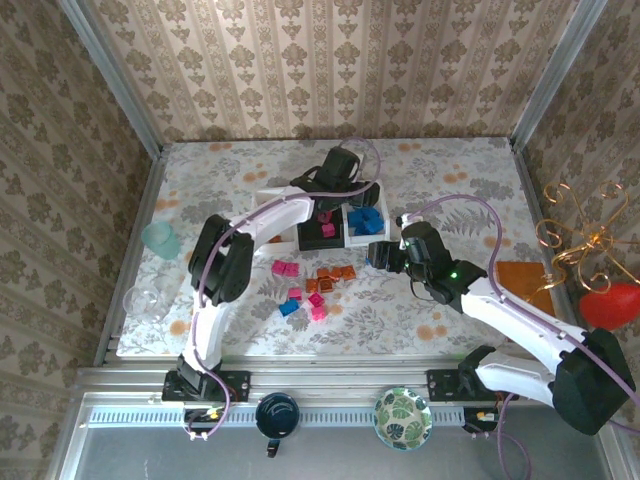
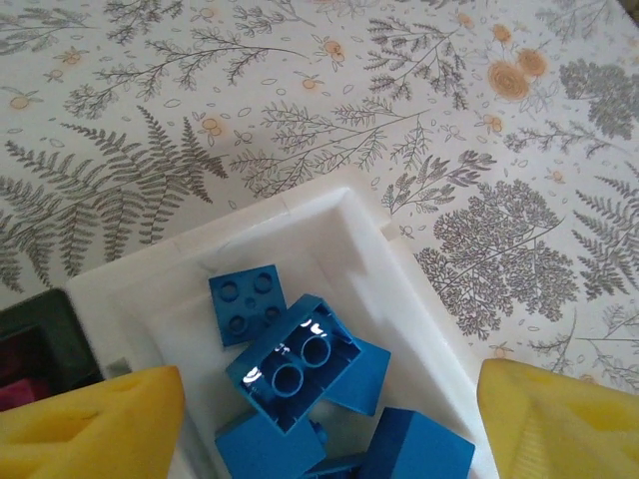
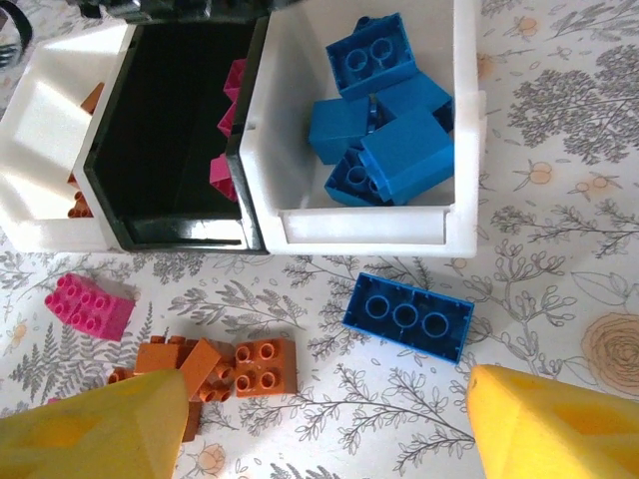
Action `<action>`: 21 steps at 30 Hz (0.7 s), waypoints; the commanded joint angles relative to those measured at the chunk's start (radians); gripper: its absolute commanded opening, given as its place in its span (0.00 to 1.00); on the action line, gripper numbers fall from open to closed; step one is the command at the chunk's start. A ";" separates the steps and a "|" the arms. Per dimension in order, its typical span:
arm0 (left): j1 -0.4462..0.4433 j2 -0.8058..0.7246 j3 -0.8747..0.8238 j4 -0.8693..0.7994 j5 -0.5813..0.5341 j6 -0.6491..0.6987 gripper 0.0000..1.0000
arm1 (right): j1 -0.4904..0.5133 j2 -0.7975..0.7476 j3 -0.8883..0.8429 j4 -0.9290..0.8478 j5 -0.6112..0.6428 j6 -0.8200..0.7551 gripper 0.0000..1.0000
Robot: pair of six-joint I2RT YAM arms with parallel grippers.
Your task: Sort the legos into containers by color
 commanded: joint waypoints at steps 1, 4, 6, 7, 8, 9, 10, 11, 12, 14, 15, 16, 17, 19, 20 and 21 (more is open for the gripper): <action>0.010 -0.146 -0.076 0.067 0.038 -0.036 0.83 | 0.004 0.034 0.007 0.031 -0.075 -0.009 0.75; 0.009 -0.270 -0.211 0.139 0.051 -0.063 0.90 | 0.033 0.098 0.043 0.040 -0.153 -0.045 0.75; 0.008 -0.366 -0.324 0.184 0.046 -0.077 0.94 | 0.072 0.154 0.078 0.028 -0.192 -0.069 0.75; 0.008 -0.409 -0.373 0.203 0.041 -0.085 0.96 | 0.095 0.177 0.093 0.024 -0.200 -0.079 0.74; 0.008 -0.460 -0.443 0.225 0.034 -0.093 0.99 | 0.123 0.206 0.104 0.022 -0.208 -0.090 0.75; 0.008 -0.510 -0.509 0.242 0.022 -0.102 1.00 | 0.153 0.232 0.117 0.022 -0.215 -0.095 0.74; 0.009 -0.558 -0.562 0.252 0.010 -0.110 1.00 | 0.179 0.256 0.127 0.023 -0.221 -0.100 0.75; 0.007 -0.613 -0.625 0.257 -0.006 -0.116 1.00 | 0.210 0.276 0.141 0.023 -0.226 -0.104 0.75; 0.005 -0.671 -0.684 0.255 -0.034 -0.120 1.00 | 0.242 0.324 0.155 0.019 -0.226 -0.109 0.75; 0.003 -0.785 -0.784 0.241 -0.081 -0.130 1.00 | 0.298 0.371 0.176 0.012 -0.224 -0.118 0.75; 0.001 -0.846 -0.835 0.230 -0.108 -0.133 1.00 | 0.325 0.395 0.185 0.003 -0.219 -0.122 0.74; -0.001 -0.897 -0.876 0.216 -0.134 -0.138 1.00 | 0.346 0.413 0.193 -0.002 -0.212 -0.124 0.74; -0.004 -0.954 -0.920 0.196 -0.159 -0.141 1.00 | 0.367 0.433 0.198 -0.007 -0.206 -0.123 0.74; -0.017 -1.050 -0.991 0.158 -0.209 -0.152 1.00 | 0.400 0.462 0.205 -0.018 -0.185 -0.118 0.74; -0.025 -1.097 -1.023 0.135 -0.234 -0.160 1.00 | 0.414 0.475 0.207 -0.024 -0.171 -0.116 0.74; -0.032 -1.139 -1.050 0.112 -0.257 -0.167 1.00 | 0.429 0.487 0.211 -0.033 -0.158 -0.117 0.74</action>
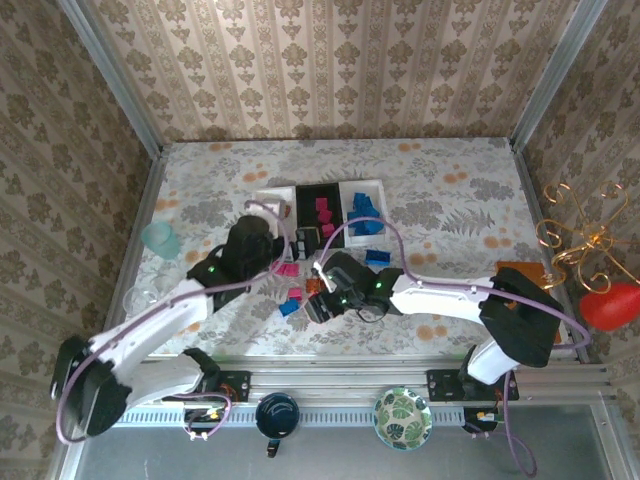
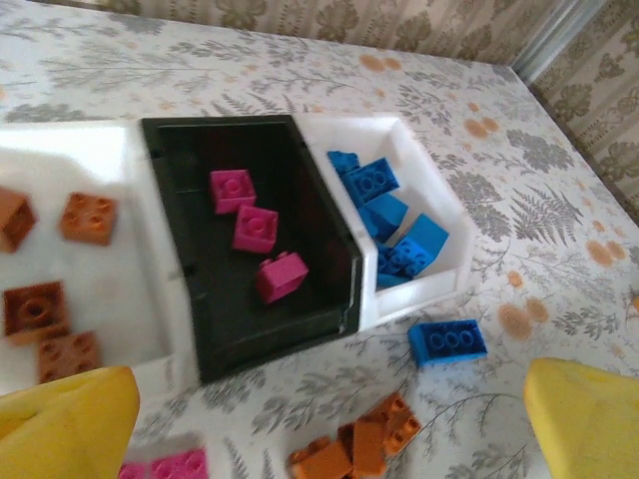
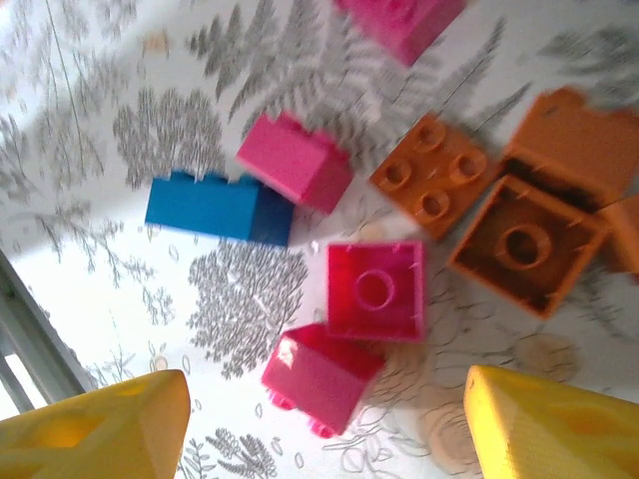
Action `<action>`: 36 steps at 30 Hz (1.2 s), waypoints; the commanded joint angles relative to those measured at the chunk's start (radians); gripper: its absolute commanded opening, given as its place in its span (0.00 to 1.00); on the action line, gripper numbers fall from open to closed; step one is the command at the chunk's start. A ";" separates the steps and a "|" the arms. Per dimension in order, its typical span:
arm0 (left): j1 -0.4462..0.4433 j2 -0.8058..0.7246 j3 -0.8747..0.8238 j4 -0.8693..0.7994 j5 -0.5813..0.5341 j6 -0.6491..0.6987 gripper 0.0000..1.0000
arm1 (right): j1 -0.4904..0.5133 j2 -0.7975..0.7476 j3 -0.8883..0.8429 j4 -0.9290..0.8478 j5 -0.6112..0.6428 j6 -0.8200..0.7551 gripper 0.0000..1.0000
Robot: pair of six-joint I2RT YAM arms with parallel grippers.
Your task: Sort the legos into containers by color
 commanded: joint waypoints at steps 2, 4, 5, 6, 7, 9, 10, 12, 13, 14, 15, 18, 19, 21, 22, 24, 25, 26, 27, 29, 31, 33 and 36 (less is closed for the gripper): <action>-0.033 -0.144 -0.097 -0.101 -0.149 -0.052 1.00 | 0.049 0.043 0.042 -0.073 0.053 -0.020 0.74; -0.047 -0.199 -0.138 -0.133 -0.180 -0.069 1.00 | 0.064 0.064 0.057 -0.092 0.073 -0.025 0.73; -0.050 -0.216 -0.154 -0.144 -0.187 -0.076 1.00 | 0.066 0.073 0.063 -0.099 0.074 -0.025 0.73; -0.052 -0.236 -0.169 -0.155 -0.190 -0.084 1.00 | 0.067 0.086 0.069 -0.105 0.077 -0.024 0.72; -0.053 -0.251 -0.182 -0.162 -0.192 -0.089 1.00 | 0.068 0.097 0.078 -0.114 0.082 -0.025 0.72; -0.053 -0.269 -0.195 -0.180 -0.193 -0.098 1.00 | 0.070 0.114 0.090 -0.117 0.087 -0.026 0.71; -0.055 -0.275 -0.200 -0.186 -0.193 -0.101 1.00 | 0.072 0.122 0.094 -0.115 0.090 -0.028 0.71; -0.057 -0.278 -0.206 -0.196 -0.196 -0.107 1.00 | 0.075 0.138 0.107 -0.119 0.100 -0.033 0.71; -0.057 -0.277 -0.208 -0.202 -0.198 -0.107 1.00 | 0.076 0.147 0.115 -0.123 0.106 -0.036 0.70; -0.056 -0.277 -0.208 -0.207 -0.200 -0.108 1.00 | 0.076 0.158 0.123 -0.127 0.112 -0.038 0.70; -0.057 -0.276 -0.208 -0.214 -0.202 -0.110 1.00 | 0.076 0.170 0.133 -0.136 0.118 -0.040 0.69; -0.058 -0.276 -0.208 -0.220 -0.203 -0.111 1.00 | 0.076 0.203 0.159 -0.162 0.130 -0.043 0.65; -0.058 -0.277 -0.209 -0.222 -0.205 -0.111 1.00 | 0.076 0.213 0.163 -0.168 0.132 -0.042 0.64; -0.059 -0.277 -0.210 -0.222 -0.207 -0.113 1.00 | 0.077 0.222 0.168 -0.173 0.128 -0.045 0.60; -0.059 -0.277 -0.212 -0.222 -0.208 -0.113 1.00 | 0.078 0.220 0.166 -0.171 0.124 -0.049 0.57; -0.060 -0.277 -0.210 -0.224 -0.211 -0.112 1.00 | 0.078 0.203 0.156 -0.163 0.116 -0.058 0.50; -0.060 -0.277 -0.208 -0.227 -0.212 -0.110 1.00 | 0.078 0.190 0.150 -0.158 0.109 -0.063 0.48; -0.060 -0.277 -0.207 -0.228 -0.213 -0.109 1.00 | 0.078 0.173 0.136 -0.147 0.096 -0.070 0.45; -0.059 -0.276 -0.206 -0.230 -0.214 -0.107 1.00 | 0.077 0.154 0.121 -0.135 0.084 -0.075 0.42; -0.059 -0.277 -0.203 -0.235 -0.218 -0.105 1.00 | 0.076 0.110 0.097 -0.115 0.059 -0.086 0.38; -0.058 -0.277 -0.203 -0.239 -0.225 -0.105 1.00 | 0.072 0.062 0.078 -0.109 0.046 -0.094 0.35; -0.058 -0.276 -0.203 -0.240 -0.228 -0.106 1.00 | 0.056 0.006 0.074 -0.107 0.040 -0.102 0.33; -0.057 -0.272 -0.203 -0.243 -0.230 -0.108 1.00 | -0.003 -0.054 0.100 -0.104 0.035 -0.109 0.33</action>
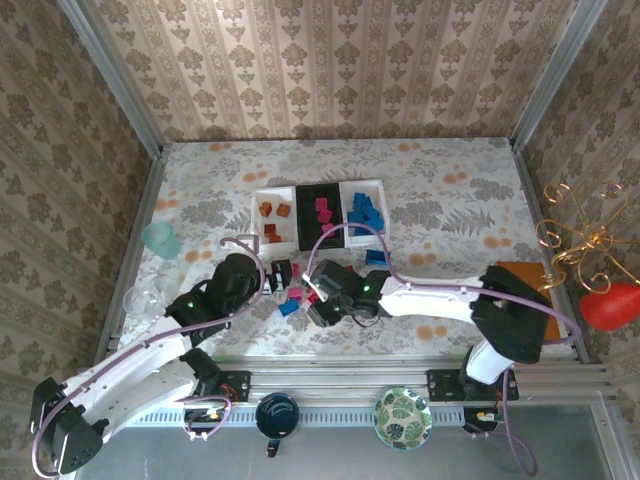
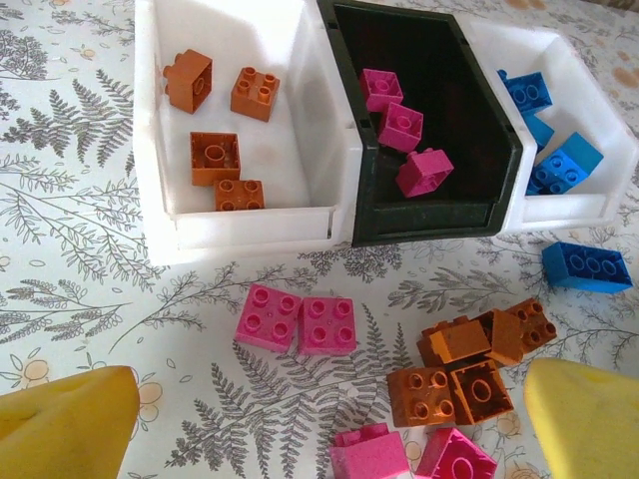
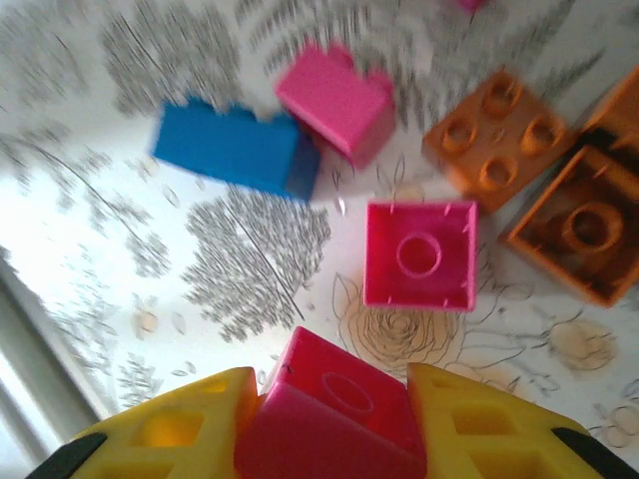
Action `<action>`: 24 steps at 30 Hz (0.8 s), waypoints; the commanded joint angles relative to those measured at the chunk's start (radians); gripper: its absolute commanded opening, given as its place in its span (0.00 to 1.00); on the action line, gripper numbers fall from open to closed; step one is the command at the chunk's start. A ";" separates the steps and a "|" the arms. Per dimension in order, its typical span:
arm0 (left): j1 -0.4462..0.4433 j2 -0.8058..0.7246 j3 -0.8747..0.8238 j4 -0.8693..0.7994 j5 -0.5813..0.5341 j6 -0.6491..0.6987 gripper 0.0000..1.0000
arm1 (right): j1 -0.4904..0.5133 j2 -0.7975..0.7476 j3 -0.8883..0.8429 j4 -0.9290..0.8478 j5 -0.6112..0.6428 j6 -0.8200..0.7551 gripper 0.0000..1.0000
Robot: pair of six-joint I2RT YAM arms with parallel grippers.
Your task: Sort the legos into containers by color
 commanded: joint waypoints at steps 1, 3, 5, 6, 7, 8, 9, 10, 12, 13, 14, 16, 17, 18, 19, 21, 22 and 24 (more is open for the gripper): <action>-0.005 -0.009 -0.001 -0.032 -0.025 -0.011 1.00 | -0.071 -0.075 0.035 0.018 -0.021 -0.023 0.32; -0.004 -0.005 -0.001 -0.033 -0.025 -0.012 1.00 | -0.135 -0.071 0.081 0.036 -0.025 -0.016 0.32; -0.005 -0.002 -0.002 -0.031 -0.024 -0.015 1.00 | -0.190 -0.037 0.132 0.063 -0.012 -0.004 0.31; -0.005 -0.002 -0.005 -0.029 -0.020 -0.015 1.00 | -0.215 -0.008 0.165 0.072 0.006 0.002 0.31; -0.005 -0.002 -0.005 -0.029 -0.018 -0.016 1.00 | -0.231 0.022 0.197 0.078 0.022 0.006 0.31; -0.005 -0.002 -0.007 -0.029 -0.015 -0.016 1.00 | -0.247 0.061 0.236 0.080 0.043 0.007 0.31; -0.004 -0.002 -0.007 -0.031 -0.011 -0.016 1.00 | -0.261 0.098 0.275 0.080 0.068 0.006 0.31; -0.005 -0.001 -0.007 -0.033 -0.009 -0.016 1.00 | -0.267 0.137 0.310 0.082 0.092 0.002 0.31; -0.003 0.002 -0.010 -0.034 0.002 -0.019 1.00 | -0.285 0.229 0.398 0.070 0.141 -0.014 0.31; -0.005 0.005 -0.011 -0.034 0.007 -0.020 1.00 | -0.289 0.270 0.436 0.058 0.165 -0.017 0.32; -0.004 0.010 -0.013 -0.034 0.012 -0.022 1.00 | -0.297 0.313 0.487 0.039 0.185 -0.015 0.32; -0.004 0.020 -0.015 -0.037 0.021 -0.026 1.00 | -0.311 0.385 0.564 0.011 0.197 -0.005 0.34; -0.005 0.025 -0.016 -0.036 0.027 -0.027 1.00 | -0.314 0.412 0.602 -0.002 0.197 0.002 0.35; -0.004 0.028 -0.018 -0.036 0.031 -0.029 1.00 | -0.316 0.435 0.636 -0.014 0.202 0.003 0.36; -0.005 0.033 -0.019 -0.035 0.035 -0.030 1.00 | -0.317 0.462 0.666 -0.027 0.211 0.007 0.37; -0.004 0.041 -0.025 -0.030 0.045 -0.033 1.00 | -0.320 0.504 0.725 -0.054 0.232 0.012 0.43; -0.005 0.045 -0.027 -0.027 0.050 -0.035 1.00 | -0.322 0.516 0.746 -0.062 0.235 0.015 0.48; -0.005 0.054 -0.034 -0.018 0.061 -0.036 1.00 | -0.325 0.526 0.773 -0.064 0.231 0.021 0.62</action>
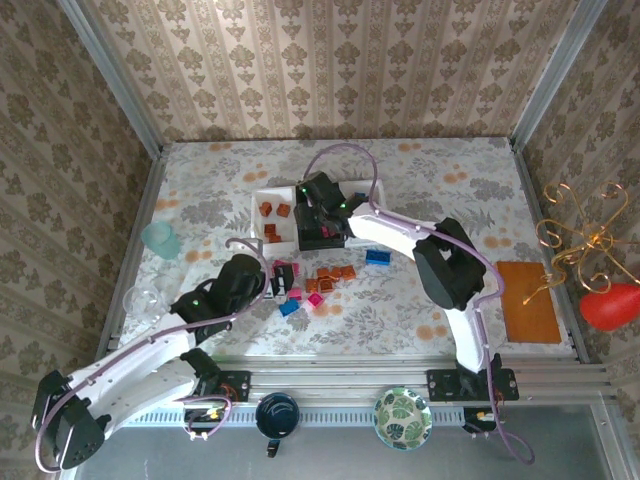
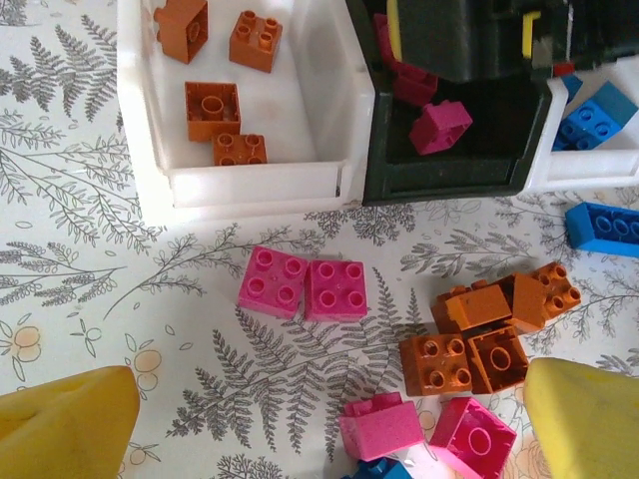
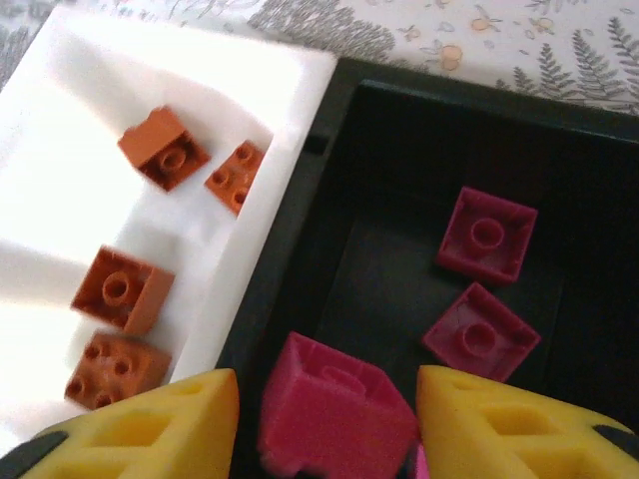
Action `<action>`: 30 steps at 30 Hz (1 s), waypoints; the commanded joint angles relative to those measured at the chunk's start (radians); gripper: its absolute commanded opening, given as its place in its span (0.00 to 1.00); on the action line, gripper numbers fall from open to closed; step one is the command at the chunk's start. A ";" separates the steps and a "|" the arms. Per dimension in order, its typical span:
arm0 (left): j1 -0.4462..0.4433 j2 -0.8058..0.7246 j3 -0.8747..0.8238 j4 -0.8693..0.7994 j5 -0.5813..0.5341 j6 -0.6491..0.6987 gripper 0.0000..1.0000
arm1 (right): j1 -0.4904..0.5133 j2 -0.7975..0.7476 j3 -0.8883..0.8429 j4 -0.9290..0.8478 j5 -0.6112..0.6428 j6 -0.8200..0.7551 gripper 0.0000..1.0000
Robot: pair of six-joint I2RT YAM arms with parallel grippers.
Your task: Sort the legos into containers by color
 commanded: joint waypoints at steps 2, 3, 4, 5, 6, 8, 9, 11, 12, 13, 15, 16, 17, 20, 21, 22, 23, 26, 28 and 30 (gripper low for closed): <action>-0.005 0.017 -0.023 0.003 0.037 -0.020 1.00 | -0.004 -0.008 0.062 -0.029 0.035 0.016 0.69; -0.003 0.021 -0.023 0.004 0.041 -0.019 1.00 | -0.004 -0.021 0.058 -0.023 0.030 0.017 0.70; -0.005 0.024 -0.023 0.003 0.044 -0.018 1.00 | -0.002 -0.034 0.052 -0.022 0.026 0.018 0.71; -0.004 0.029 -0.023 0.005 0.051 -0.016 1.00 | -0.001 -0.051 0.039 -0.016 0.023 0.017 0.72; -0.005 0.036 -0.023 0.008 0.061 -0.011 1.00 | 0.001 -0.069 0.020 -0.012 0.018 0.017 0.72; -0.005 0.053 -0.023 0.019 0.085 -0.001 1.00 | 0.006 -0.113 -0.029 0.010 0.008 0.022 0.73; -0.004 0.066 -0.021 0.027 0.103 0.006 0.99 | 0.007 -0.138 -0.060 0.025 -0.001 0.025 0.73; -0.005 0.103 -0.013 0.041 0.134 0.015 0.98 | 0.013 -0.182 -0.125 0.052 -0.016 0.031 0.73; -0.005 0.127 -0.005 0.047 0.148 0.026 0.96 | 0.016 -0.208 -0.159 0.062 -0.024 0.034 0.73; -0.005 0.152 0.003 0.047 0.155 0.031 0.93 | 0.019 -0.227 -0.186 0.071 -0.025 0.038 0.73; -0.006 0.215 0.025 0.054 0.176 0.049 0.87 | 0.024 -0.265 -0.246 0.084 -0.032 0.047 0.73; -0.008 0.241 0.035 0.054 0.185 0.054 0.84 | 0.024 -0.281 -0.270 0.087 -0.034 0.049 0.73; -0.012 0.268 0.049 0.047 0.190 0.055 0.81 | 0.024 -0.299 -0.299 0.089 -0.037 0.052 0.73; -0.039 0.327 0.088 -0.025 0.158 0.050 0.80 | 0.024 -0.354 -0.384 0.100 -0.029 0.058 0.73; -0.053 0.338 0.093 -0.050 0.138 0.049 0.81 | 0.025 -0.375 -0.413 0.104 -0.025 0.059 0.73; -0.063 0.343 0.093 -0.066 0.128 0.046 0.81 | 0.023 -0.391 -0.437 0.108 -0.020 0.060 0.73; -0.074 0.345 0.087 -0.077 0.125 0.040 0.80 | 0.023 -0.409 -0.462 0.109 -0.014 0.062 0.73; -0.103 0.349 0.063 -0.097 0.133 0.018 0.76 | 0.024 -0.447 -0.519 0.117 -0.004 0.066 0.73; -0.119 0.359 0.049 -0.097 0.136 0.007 0.76 | 0.024 -0.461 -0.539 0.119 0.001 0.069 0.73; -0.126 0.382 0.040 -0.092 0.132 0.000 0.76 | 0.022 -0.472 -0.552 0.123 0.002 0.071 0.73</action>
